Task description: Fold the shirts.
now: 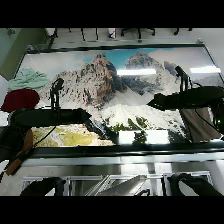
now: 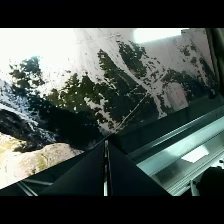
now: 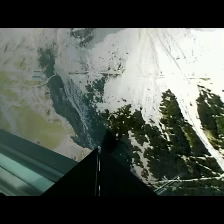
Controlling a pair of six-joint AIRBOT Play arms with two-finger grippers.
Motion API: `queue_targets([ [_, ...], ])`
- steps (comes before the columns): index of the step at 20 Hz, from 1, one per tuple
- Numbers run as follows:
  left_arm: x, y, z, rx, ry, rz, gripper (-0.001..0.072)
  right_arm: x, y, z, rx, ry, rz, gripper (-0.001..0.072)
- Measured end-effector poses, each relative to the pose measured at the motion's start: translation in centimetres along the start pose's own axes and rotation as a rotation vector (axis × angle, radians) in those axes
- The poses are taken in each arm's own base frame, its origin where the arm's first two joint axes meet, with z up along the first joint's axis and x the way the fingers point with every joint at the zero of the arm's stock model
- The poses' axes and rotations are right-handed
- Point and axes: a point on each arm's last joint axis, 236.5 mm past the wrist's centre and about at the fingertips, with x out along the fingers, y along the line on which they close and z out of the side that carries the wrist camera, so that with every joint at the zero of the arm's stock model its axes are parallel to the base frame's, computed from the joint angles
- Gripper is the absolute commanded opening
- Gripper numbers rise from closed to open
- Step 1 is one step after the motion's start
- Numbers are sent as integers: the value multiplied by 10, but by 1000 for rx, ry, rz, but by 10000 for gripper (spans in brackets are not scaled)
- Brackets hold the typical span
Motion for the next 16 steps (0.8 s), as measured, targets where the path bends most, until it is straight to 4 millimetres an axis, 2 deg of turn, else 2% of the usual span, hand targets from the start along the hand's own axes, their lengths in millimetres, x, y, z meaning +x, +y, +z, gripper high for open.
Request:
queue_targets([
  [2,0,2,1,4,-2,7,13,0,0,0,0,2,1,19],
  [4,-2,14,5,32,-14,59,13,0,0,0,0,2,1,18],
  [6,-10,41,24,78,-48,170,14,0,0,0,0,2,1,19],
  [7,-18,61,41,102,-78,250,79,0,0,0,0,2,1,19],
  [8,-26,82,60,126,-111,335,424,0,0,0,0,2,1,19],
  [9,-37,107,83,149,-151,425,704,0,0,0,0,2,1,19],
  [13,-81,228,191,224,-314,781,708,0,0,0,0,2,1,19],
  [15,-94,296,228,250,-323,926,707,0,0,0,0,1,1,19],
  [16,-96,329,240,255,-312,984,708,0,0,0,0,1,1,19],
])
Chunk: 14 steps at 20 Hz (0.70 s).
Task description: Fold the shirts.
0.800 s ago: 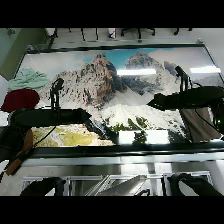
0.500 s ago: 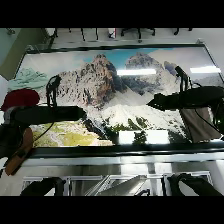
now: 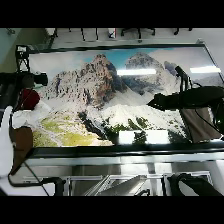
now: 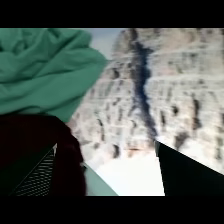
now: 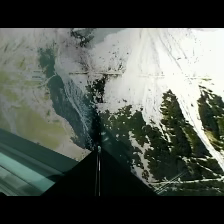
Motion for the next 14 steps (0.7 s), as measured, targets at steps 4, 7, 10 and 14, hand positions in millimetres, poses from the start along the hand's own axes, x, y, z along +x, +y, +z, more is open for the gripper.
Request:
queue_targets([
  [4,106,52,-29,34,81,118,707,0,0,0,0,0,-1,19],
  [7,159,61,-56,50,121,143,707,0,0,0,0,0,-1,19],
  [10,198,56,-77,76,132,140,707,0,0,0,0,0,0,19],
  [14,223,50,-78,109,76,132,626,0,0,0,0,0,0,18],
])
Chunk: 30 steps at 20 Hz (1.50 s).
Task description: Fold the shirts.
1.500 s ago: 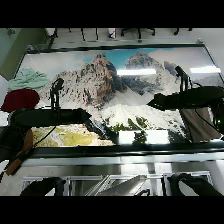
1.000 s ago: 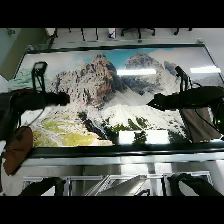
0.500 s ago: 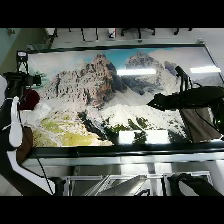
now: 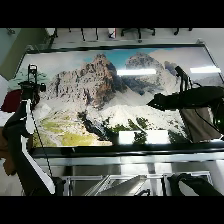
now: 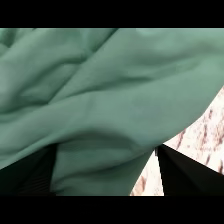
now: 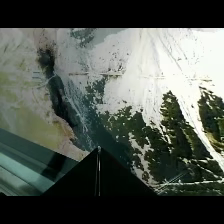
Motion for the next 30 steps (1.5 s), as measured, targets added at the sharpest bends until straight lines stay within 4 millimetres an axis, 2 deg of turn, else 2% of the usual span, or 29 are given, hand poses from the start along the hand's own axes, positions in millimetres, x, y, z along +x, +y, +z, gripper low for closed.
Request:
queue_targets([
  [2,6,-5,3,8,-29,-6,11,0,0,0,0,0,0,18],
  [8,6,-6,9,10,-55,-8,13,0,0,0,0,0,0,19],
  [10,-6,2,21,4,-65,2,13,0,0,0,0,0,0,19],
  [13,-46,18,63,-6,-128,25,12,0,0,0,0,0,0,19],
  [15,-90,25,105,-13,-201,34,12,0,0,0,0,0,0,19],
  [18,-175,21,167,-14,-310,29,12,0,0,0,0,0,-1,19],
  [20,-244,8,201,-15,-370,4,12,0,0,0,0,0,0,18],
  [22,-316,-16,221,-24,-409,-72,12,0,0,0,0,0,0,19],
  [24,-381,-53,224,-34,-411,-204,12,0,0,0,0,0,0,19],
  [26,-432,-99,210,-25,-372,-367,13,0,0,0,0,0,0,18],
  [28,-466,-153,180,0,-285,-538,13,0,0,0,0,0,0,18],
  [30,-485,-205,145,32,-179,-666,13,0,0,0,0,0,0,19],
])
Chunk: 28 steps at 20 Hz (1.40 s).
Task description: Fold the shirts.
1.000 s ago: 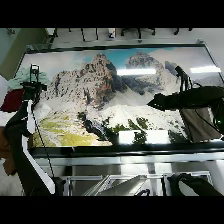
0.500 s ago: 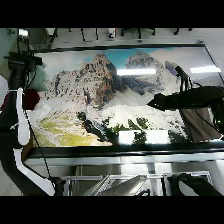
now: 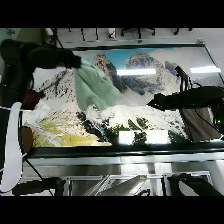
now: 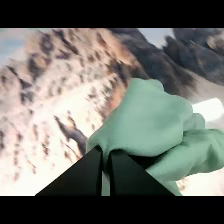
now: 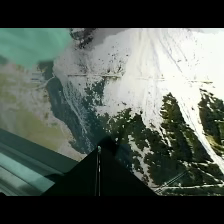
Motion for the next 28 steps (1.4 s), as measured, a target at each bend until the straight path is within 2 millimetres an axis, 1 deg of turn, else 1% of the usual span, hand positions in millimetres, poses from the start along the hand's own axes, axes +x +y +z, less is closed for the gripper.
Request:
queue_targets([
  [2,20,-49,-42,-9,123,-97,13,0,0,0,0,0,0,19],
  [3,31,-68,-61,-14,177,-128,15,0,0,0,0,0,0,18],
  [4,43,-86,-82,-20,236,-155,173,0,0,0,0,0,0,18],
  [5,53,-100,-102,-25,294,-171,488,0,0,0,0,0,0,19],
  [6,60,-112,-120,-31,351,-187,617,0,0,0,0,0,0,18],
  [7,65,-122,-136,-39,404,-203,617,0,0,0,0,0,0,18],
  [8,66,-128,-147,-47,450,-215,617,0,0,0,0,0,0,19],
  [9,63,-131,-157,-55,500,-221,617,0,0,0,0,0,0,19],
  [10,57,-128,-161,-60,540,-215,616,0,0,0,0,0,0,19],
  [12,36,-109,-167,-75,622,-187,617,0,0,0,0,0,0,19],
  [14,10,-77,-169,-96,659,-126,617,0,0,0,0,0,0,19],
  [16,-14,-44,-178,-139,668,-64,617,0,0,0,0,0,0,18],
  [17,-24,-32,-185,-159,667,-44,617,0,0,0,0,0,0,18],
  [18,-33,-23,-197,-180,671,-30,617,0,0,0,0,0,0,19],
  [19,-38,-18,-210,-196,670,-24,616,0,0,0,0,0,0,19],
  [20,-40,-17,-227,-215,671,-29,616,0,0,0,0,0,0,18],
  [21,-38,-23,-244,-238,668,-56,616,0,0,0,0,0,0,19],
  [22,-32,-35,-262,-275,655,-102,616,0,0,0,0,-1,0,18],
  [24,-10,-63,-289,-371,596,-193,615,0,-1,4,1,-16,-2,19],
  [25,1,-74,-299,-421,560,-224,594,1,-2,6,2,-21,-3,19],
  [26,14,-82,-308,-469,525,-243,597,2,-3,7,5,-23,-5,19],
  [28,36,-91,-321,-537,470,-250,597,7,-7,7,15,-13,-9,19],
])
